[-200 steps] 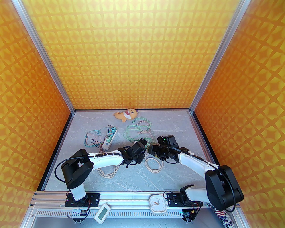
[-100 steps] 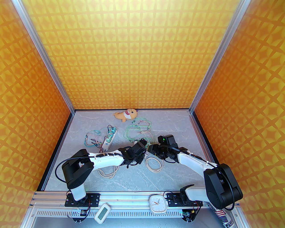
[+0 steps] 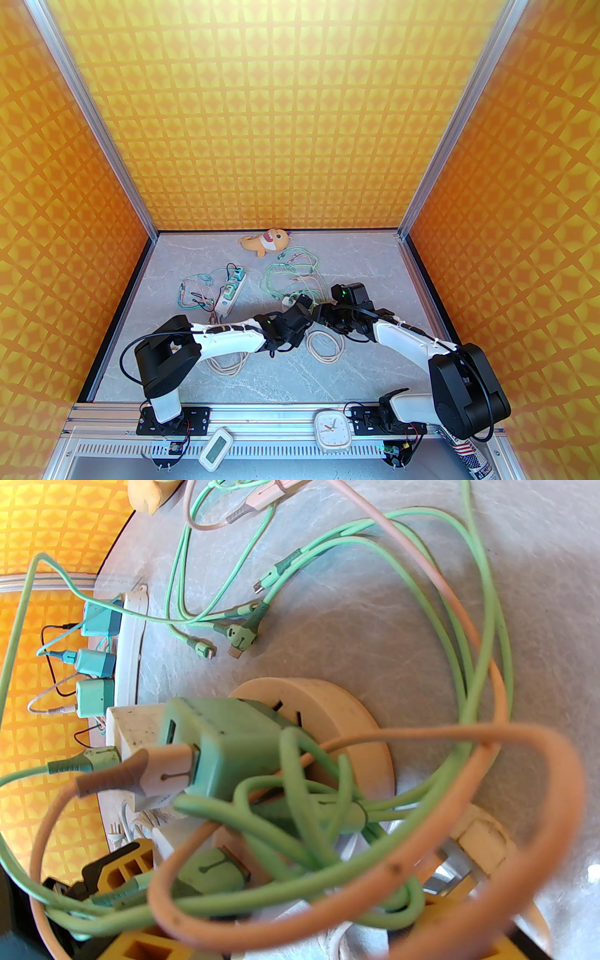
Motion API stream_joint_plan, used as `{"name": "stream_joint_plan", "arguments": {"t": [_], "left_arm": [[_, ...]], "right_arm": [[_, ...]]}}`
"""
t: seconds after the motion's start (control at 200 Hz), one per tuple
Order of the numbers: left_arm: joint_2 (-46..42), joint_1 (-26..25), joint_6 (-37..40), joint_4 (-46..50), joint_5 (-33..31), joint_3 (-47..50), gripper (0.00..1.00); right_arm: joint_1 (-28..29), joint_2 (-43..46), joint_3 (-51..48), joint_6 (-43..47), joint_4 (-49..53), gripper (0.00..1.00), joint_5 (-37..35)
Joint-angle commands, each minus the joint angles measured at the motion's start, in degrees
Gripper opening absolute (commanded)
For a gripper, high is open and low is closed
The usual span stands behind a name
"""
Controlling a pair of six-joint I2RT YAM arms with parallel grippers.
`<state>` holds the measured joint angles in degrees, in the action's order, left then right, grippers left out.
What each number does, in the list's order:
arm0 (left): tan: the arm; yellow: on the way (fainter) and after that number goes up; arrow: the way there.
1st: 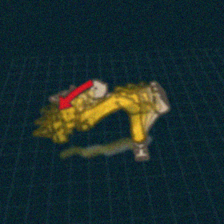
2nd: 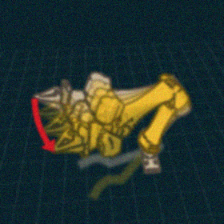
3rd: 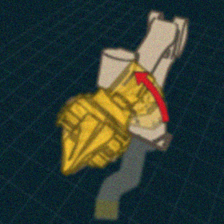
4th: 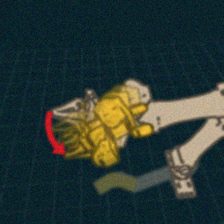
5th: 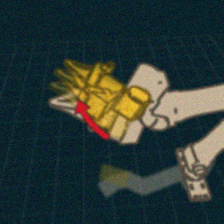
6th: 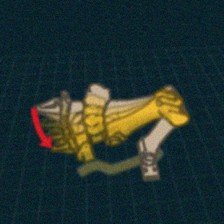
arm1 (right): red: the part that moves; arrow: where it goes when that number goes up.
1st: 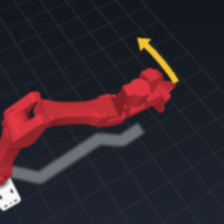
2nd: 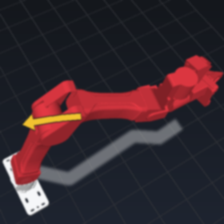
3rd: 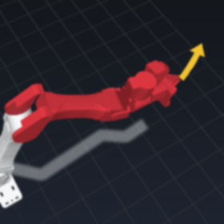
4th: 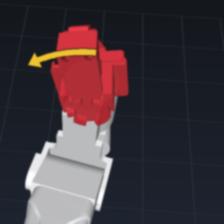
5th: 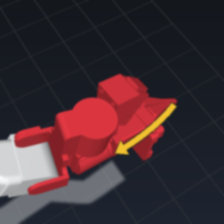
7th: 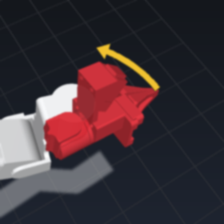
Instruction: Pull the plug off the socket
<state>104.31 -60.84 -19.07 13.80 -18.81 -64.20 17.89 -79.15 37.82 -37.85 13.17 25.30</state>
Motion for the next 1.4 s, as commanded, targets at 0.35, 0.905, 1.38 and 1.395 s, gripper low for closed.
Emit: {"name": "stream_joint_plan", "arguments": {"t": [0.35,0.905,1.38,1.395], "left_arm": [[-4.5,2.6,-6.4,0.3,7.5,-2.3,0.05],[-1.1,-0.5,-1.3,1.8,3.3,-3.8,0.02],[-1.4,-2.3,-4.3,3.3,-1.4,-4.8,0.0],[-1.8,-2.0,-4.6,3.2,-1.0,-4.6,0.0]], "right_arm": [[-0.2,-4.0,0.2,2.8,9.9,0.55,-11.7],[0.0,-5.5,0.9,3.1,9.8,0.53,-10.5],[2.0,-6.8,0.7,3.5,11.0,0.53,-12.8],[2.0,-6.8,0.8,3.6,11.1,0.53,-12.8]]}}
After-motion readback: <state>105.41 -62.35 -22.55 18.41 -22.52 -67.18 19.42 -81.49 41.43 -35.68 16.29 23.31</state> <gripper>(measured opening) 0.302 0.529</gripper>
